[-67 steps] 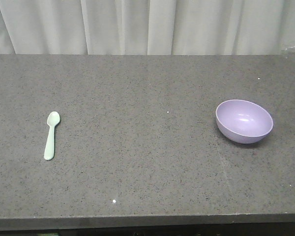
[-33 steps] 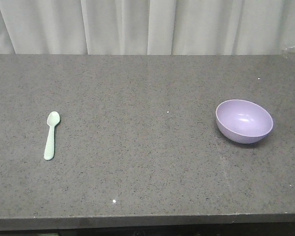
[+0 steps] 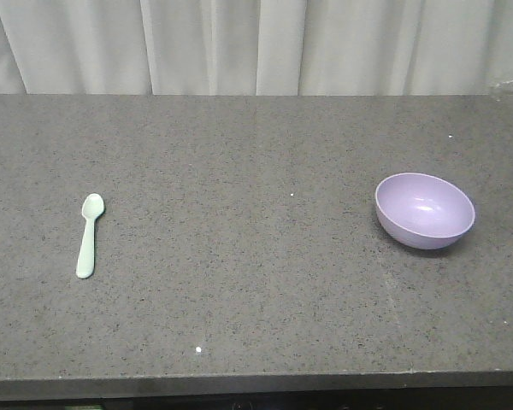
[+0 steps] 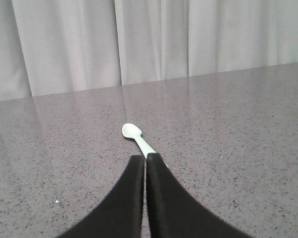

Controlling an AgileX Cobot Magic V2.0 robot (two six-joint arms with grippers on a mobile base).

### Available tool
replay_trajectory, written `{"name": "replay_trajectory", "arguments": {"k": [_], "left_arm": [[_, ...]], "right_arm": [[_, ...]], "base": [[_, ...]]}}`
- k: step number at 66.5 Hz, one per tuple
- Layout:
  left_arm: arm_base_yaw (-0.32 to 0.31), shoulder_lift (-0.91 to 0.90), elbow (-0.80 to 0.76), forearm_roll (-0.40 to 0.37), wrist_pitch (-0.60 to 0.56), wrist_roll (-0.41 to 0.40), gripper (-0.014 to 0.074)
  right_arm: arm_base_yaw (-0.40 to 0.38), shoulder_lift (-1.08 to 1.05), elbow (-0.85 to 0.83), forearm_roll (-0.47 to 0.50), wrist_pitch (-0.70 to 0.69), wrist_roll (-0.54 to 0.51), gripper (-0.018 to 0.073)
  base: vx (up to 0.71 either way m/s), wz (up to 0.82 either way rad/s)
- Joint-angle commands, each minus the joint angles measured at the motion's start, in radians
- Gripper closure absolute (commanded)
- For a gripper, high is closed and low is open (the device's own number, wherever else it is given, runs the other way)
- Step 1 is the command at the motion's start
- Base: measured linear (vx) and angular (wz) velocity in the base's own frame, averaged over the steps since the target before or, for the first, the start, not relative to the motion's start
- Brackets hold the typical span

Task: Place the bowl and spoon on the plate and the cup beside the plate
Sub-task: 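Approach the counter edge and stop facing the spoon and bowl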

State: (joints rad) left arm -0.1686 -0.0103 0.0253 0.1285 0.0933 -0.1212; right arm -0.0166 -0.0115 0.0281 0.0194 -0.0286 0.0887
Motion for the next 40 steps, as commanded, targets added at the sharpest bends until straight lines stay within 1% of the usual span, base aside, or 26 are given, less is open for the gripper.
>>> {"name": "replay_trajectory", "arguments": {"k": [1, 6, 9, 13, 16, 21, 23, 26, 30, 33, 37, 40], "left_arm": [[-0.007, 0.005, -0.007, -0.001, -0.087, -0.008, 0.0603], [-0.007, 0.005, -0.007, -0.02, -0.113, -0.035, 0.0603], [-0.007, 0.005, -0.01, -0.066, -0.134, -0.084, 0.0603], [-0.007, 0.005, -0.015, -0.129, -0.169, -0.15, 0.0603], [-0.007, 0.005, -0.015, -0.173, -0.203, -0.2, 0.0603], [-0.007, 0.005, -0.015, -0.235, -0.253, -0.259, 0.0603], [-0.007, 0.005, -0.015, -0.249, -0.268, -0.278, 0.0603], [-0.007, 0.005, -0.016, -0.277, -0.292, -0.308, 0.0603], [-0.007, 0.005, -0.028, -0.315, -0.299, -0.367, 0.0603], [-0.007, 0.005, -0.056, -0.316, -0.281, -0.407, 0.0603], [-0.007, 0.005, -0.115, -0.304, -0.226, -0.396, 0.0603], [-0.007, 0.012, -0.185, -0.27, -0.174, -0.381, 0.0601]], "right_arm": [[-0.005, -0.01, 0.003, -0.004, -0.081, -0.009, 0.0562], [-0.005, -0.01, 0.003, 0.003, -0.081, -0.006, 0.0562], [-0.005, -0.01, 0.002, 0.005, -0.086, -0.006, 0.0562], [-0.005, -0.01, 0.002, 0.032, -0.105, 0.004, 0.0562], [-0.005, -0.01, 0.002, 0.074, -0.129, 0.026, 0.0562], [-0.005, -0.01, 0.001, 0.165, -0.168, 0.095, 0.0562], [-0.004, -0.01, 0.0, 0.201, -0.178, 0.128, 0.0562], [0.0, -0.01, -0.016, 0.223, -0.163, 0.159, 0.0562], [0.012, -0.008, -0.061, 0.224, -0.119, 0.181, 0.0562], [0.027, -0.003, -0.117, 0.209, -0.065, 0.167, 0.0562], [0.053, 0.028, -0.208, 0.163, 0.013, 0.142, 0.0562], [0.074, 0.07, -0.283, 0.112, 0.071, 0.108, 0.0562]], "base": [[0.0, 0.0], [0.0, 0.0], [0.0, 0.0], [0.0, 0.0], [0.0, 0.0], [0.0, 0.0], [0.0, 0.0], [0.0, 0.0], [0.0, 0.0], [0.0, 0.0], [0.0, 0.0], [0.0, 0.01]]}}
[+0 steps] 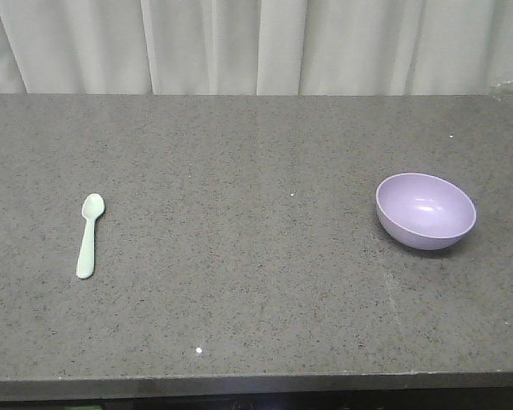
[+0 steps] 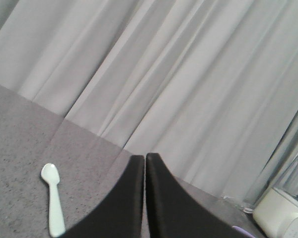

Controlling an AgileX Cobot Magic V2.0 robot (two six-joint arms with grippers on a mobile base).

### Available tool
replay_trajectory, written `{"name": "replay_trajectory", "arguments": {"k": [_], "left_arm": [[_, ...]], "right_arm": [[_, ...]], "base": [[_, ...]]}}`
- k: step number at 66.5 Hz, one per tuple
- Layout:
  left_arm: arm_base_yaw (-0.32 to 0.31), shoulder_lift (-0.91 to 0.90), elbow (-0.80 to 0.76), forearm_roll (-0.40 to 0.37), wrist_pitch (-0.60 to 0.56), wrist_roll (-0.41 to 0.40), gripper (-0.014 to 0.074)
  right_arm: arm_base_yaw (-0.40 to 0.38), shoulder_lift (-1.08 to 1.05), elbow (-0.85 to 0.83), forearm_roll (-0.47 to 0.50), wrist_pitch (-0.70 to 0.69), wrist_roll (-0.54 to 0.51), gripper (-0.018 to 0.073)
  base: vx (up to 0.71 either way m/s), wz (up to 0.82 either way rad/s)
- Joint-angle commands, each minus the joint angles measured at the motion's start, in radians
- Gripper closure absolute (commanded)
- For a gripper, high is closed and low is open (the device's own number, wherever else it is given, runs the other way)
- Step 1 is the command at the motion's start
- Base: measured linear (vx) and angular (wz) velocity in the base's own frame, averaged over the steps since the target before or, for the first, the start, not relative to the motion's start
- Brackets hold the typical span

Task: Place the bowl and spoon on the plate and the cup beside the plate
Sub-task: 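Approach the counter edge and stop facing the spoon and bowl, then lower the open left gripper over the pale green spoon handle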

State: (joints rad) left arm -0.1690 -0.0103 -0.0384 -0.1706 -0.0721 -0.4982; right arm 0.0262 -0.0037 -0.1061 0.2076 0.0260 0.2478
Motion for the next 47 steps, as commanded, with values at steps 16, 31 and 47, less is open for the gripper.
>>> {"name": "replay_trajectory", "arguments": {"k": [16, 31, 47], "left_arm": [[-0.007, 0.193, -0.552, 0.122, 0.489, 0.174, 0.0551], [-0.007, 0.431, -0.8, 0.115, 0.832, 0.214, 0.0285], [-0.006, 0.652, -0.907, 0.114, 0.82, 0.214, 0.0004]], "right_arm": [[0.104, 0.417, -0.496, -0.22, 0.088, -0.197, 0.0484], [0.106, 0.566, -0.582, -0.208, 0.023, -0.194, 0.0156], [0.106, 0.573, -0.582, -0.208, 0.017, -0.194, -0.0035]], "base": [[0.0, 0.0], [0.0, 0.0], [0.0, 0.0]]}}
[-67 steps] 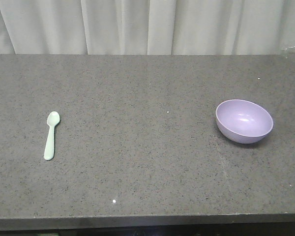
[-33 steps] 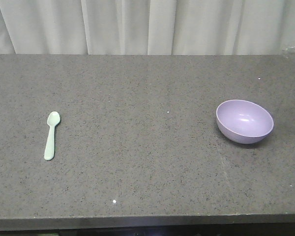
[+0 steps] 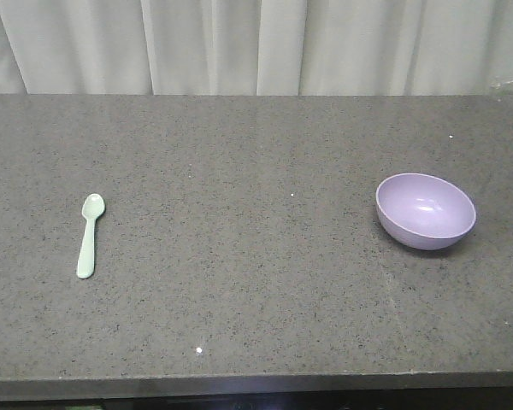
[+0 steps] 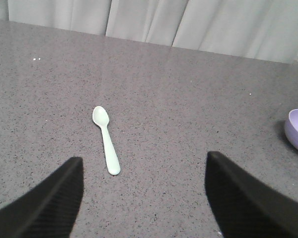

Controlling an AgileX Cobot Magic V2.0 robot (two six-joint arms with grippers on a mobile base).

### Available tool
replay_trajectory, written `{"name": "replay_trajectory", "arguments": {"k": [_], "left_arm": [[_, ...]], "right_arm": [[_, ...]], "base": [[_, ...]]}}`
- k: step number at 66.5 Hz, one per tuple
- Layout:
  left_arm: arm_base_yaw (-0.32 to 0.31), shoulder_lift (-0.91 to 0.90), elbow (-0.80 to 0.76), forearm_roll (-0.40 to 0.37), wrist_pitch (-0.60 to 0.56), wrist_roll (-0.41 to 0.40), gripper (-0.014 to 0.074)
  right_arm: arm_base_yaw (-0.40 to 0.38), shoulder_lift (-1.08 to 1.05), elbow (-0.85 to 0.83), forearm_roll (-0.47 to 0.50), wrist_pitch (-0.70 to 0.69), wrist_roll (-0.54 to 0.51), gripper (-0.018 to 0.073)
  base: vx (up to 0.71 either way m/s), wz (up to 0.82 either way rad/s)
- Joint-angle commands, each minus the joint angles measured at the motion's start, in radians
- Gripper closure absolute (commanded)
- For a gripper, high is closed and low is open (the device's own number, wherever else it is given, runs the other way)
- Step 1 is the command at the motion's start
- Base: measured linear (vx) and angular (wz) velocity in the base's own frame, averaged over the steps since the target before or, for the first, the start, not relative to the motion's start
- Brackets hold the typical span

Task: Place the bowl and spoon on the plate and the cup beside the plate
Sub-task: 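Lower the open left gripper over the pale green spoon handle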

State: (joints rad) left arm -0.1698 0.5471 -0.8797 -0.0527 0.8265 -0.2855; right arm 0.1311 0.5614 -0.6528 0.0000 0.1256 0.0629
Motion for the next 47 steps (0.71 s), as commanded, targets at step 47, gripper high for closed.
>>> {"name": "replay_trajectory", "arguments": {"k": [47], "left_arm": [[-0.005, 1.185, -0.818, 0.103, 0.405, 0.161, 0.0022]], "right_arm": [[0.001, 0.008, -0.035, -0.02, 0.082, -0.008, -0.0034]], "base": [[0.0, 0.0]]}}
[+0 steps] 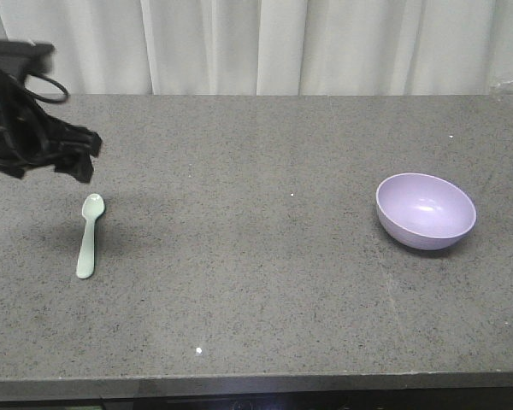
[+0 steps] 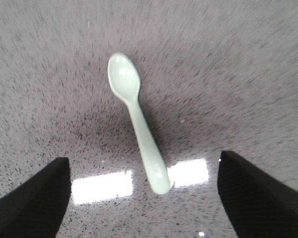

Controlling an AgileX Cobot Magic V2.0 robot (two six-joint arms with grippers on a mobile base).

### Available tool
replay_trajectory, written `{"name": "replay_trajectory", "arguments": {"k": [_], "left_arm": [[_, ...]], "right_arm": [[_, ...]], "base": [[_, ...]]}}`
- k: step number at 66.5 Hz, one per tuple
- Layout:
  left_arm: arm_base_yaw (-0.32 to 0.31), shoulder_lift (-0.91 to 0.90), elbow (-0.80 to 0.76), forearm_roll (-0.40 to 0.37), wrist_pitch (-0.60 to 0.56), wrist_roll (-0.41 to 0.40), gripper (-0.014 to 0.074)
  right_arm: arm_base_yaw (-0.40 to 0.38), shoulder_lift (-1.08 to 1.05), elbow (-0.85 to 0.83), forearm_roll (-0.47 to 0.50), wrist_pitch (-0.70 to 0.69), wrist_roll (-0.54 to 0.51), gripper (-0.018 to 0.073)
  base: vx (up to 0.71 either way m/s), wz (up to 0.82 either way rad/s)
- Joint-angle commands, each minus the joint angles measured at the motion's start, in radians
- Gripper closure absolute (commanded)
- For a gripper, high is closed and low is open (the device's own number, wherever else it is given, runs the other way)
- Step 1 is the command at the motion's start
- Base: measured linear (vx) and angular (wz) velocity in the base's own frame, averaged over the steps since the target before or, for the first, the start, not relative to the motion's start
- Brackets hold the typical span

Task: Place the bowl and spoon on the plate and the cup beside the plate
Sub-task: 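Lower the open left gripper over the pale green spoon handle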

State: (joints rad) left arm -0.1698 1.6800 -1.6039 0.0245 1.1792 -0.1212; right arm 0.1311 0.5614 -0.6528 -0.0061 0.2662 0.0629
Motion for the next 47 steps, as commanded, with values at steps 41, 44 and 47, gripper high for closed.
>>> {"name": "replay_trajectory", "arguments": {"k": [41, 44, 47], "left_arm": [[-0.005, 0.265, -0.156, 0.029, 0.071, -0.014, 0.0025], [-0.005, 0.275, -0.156, 0.032, 0.071, -0.014, 0.0029], [-0.005, 0.285, -0.156, 0.032, 0.071, -0.014, 0.0036]], "right_arm": [[0.001, 0.008, -0.035, -0.017, -0.053, -0.008, -0.0034], [0.001, 0.008, -0.035, -0.017, -0.049, -0.008, -0.0034], [0.001, 0.008, -0.035, -0.017, -0.046, -0.008, -0.0034]], "base": [[0.0, 0.0], [0.0, 0.0], [0.0, 0.0]]}}
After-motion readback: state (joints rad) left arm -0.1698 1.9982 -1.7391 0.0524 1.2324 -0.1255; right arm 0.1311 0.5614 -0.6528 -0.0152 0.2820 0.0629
